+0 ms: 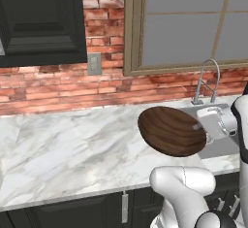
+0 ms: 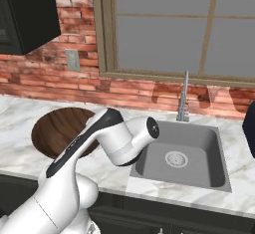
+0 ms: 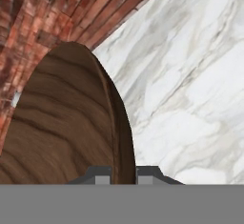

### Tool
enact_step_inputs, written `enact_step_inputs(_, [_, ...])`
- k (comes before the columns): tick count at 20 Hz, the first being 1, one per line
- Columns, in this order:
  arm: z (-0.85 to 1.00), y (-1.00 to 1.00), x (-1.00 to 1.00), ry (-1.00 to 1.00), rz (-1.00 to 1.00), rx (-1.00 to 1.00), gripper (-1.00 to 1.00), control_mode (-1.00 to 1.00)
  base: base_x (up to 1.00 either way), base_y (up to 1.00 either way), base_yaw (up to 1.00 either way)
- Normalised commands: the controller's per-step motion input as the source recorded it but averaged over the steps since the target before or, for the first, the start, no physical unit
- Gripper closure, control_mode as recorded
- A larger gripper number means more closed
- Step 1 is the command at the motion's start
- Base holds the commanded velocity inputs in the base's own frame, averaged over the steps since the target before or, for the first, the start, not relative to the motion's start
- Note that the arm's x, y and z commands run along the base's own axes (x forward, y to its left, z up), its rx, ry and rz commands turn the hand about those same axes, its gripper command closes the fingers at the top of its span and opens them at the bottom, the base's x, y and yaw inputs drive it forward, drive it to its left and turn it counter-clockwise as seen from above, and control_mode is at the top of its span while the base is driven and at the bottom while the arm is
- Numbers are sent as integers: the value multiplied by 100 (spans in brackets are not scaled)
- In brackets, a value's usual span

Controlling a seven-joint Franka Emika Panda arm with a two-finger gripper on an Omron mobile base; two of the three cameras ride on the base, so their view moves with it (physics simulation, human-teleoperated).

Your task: Pick the cup and bowl from the counter and place them on the counter next to the sink.

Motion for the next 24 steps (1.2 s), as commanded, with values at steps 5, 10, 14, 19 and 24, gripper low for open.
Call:
enact_step_inputs(5, [-7,-8,27,3,-1,0,100,-100,0,0,0])
enact_step_inputs(10, [0,-21,79,23,-2,0,100,-100,0,0,0])
enact_step_inputs(14, [-3,-20,85,29,-7,0,100,-100,0,0,0])
enact_step_inputs(19, [-13,-8,61,22,-13,-1,100,-100,0,0,0])
enact_step_inputs(24, [-21,-4,45,13,-10,0,100,-100,0,0,0])
